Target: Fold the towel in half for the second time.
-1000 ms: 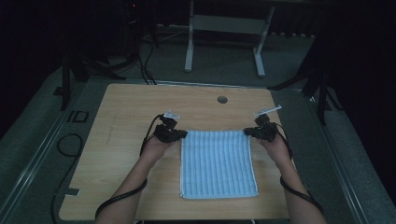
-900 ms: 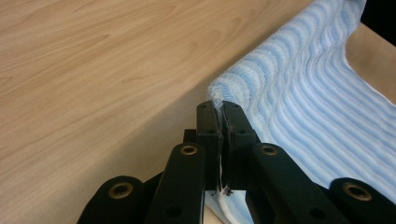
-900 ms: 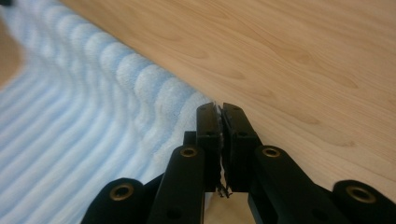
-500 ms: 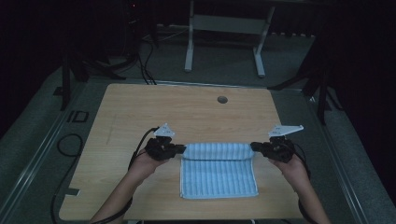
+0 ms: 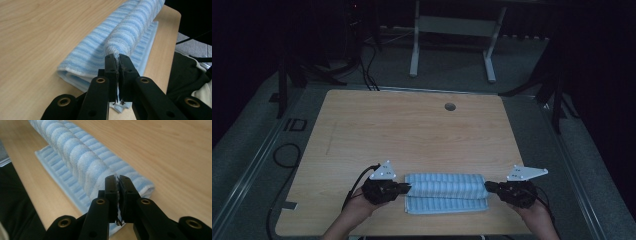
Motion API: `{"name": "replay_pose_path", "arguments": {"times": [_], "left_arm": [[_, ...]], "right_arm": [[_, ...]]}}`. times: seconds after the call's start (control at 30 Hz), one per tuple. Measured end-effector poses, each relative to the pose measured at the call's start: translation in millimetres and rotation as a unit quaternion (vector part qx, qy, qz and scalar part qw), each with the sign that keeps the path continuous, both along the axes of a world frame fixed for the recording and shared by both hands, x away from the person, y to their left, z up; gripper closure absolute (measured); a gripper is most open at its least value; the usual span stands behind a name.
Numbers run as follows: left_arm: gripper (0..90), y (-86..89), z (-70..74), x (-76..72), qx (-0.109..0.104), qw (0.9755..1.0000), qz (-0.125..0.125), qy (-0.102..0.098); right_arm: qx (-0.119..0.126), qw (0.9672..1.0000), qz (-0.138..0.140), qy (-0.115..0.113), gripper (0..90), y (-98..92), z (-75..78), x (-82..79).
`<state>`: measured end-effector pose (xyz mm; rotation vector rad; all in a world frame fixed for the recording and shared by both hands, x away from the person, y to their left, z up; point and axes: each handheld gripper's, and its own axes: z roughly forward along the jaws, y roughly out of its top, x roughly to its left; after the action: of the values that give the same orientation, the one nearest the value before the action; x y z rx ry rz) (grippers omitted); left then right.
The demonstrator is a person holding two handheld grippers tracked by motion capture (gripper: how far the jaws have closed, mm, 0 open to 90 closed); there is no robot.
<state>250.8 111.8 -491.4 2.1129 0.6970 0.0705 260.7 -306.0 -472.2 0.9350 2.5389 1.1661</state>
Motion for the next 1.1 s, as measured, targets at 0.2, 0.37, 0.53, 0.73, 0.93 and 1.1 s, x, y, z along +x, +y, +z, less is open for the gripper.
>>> {"name": "replay_pose_path", "arguments": {"times": [0.2,0.37,0.53,0.73,0.93,1.1], "left_arm": [[62.5,-0.3,-6.0,-8.7,0.024,0.9991,-0.026,0.021],[55.4,-1.1,-2.8,0.4,0.011,0.9995,-0.011,0.027],[47.5,-19.0,-14.6,6.0,0.029,0.9990,-0.018,0.028],[46.0,-34.8,-27.2,15.1,0.077,0.9966,-0.020,0.018],[49.3,-42.6,-42.7,28.2,0.120,0.9923,-0.014,0.027],[53.0,-39.7,-46.7,36.3,0.113,0.9932,-0.003,0.029]], "right_arm": [[-0.003,0.9998,0.005,0.017,67.0,-5.3,-8.2,-12.8],[0.008,0.9998,-0.004,0.018,56.9,-3.5,-7.1,-4.1],[-0.013,0.9995,0.016,0.025,53.5,15.7,-23.7,5.7],[-0.042,0.9982,0.022,0.038,52.5,29.7,-45.3,18.3],[-0.081,0.9960,0.010,0.036,51.6,39.1,-60.9,31.6],[-0.084,0.9958,0.010,0.035,51.0,41.3,-62.7,38.0]]}}
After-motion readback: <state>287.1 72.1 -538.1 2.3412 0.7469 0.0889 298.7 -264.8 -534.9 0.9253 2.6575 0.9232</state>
